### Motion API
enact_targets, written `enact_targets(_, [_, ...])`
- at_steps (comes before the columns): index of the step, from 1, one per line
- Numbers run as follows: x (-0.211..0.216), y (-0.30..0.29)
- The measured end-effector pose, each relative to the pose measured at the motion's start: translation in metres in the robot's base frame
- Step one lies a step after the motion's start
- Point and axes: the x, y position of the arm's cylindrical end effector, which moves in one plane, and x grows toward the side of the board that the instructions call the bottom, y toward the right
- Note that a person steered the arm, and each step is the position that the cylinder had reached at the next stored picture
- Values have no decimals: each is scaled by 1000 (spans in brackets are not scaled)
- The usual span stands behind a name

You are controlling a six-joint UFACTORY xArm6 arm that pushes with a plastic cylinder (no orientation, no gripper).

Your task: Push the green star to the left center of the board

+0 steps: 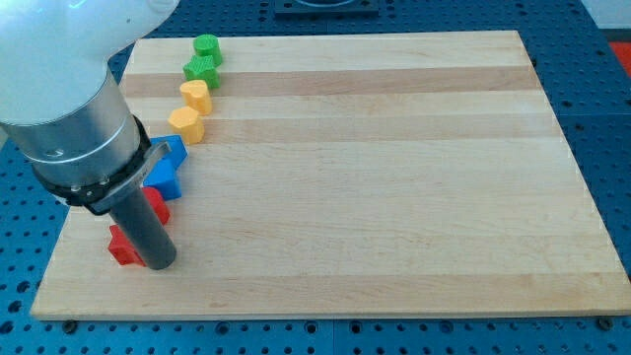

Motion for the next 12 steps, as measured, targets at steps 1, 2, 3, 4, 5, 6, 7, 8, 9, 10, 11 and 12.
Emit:
enact_targets(1, [-4, 45])
enact_targets(2, [-34, 106])
enact_targets(3, [-103, 121])
enact_targets(4, [-195, 123])
enact_targets(5, [-280, 123])
enact_targets(6, [-346, 120])
enact_targets(7, [-346, 97])
enact_targets(8, [-318, 63])
enact_targets(9, [-301, 22])
enact_targets(10, [-286, -16])
enact_targets(11, [-293, -40])
enact_targets(12, [-314, -46])
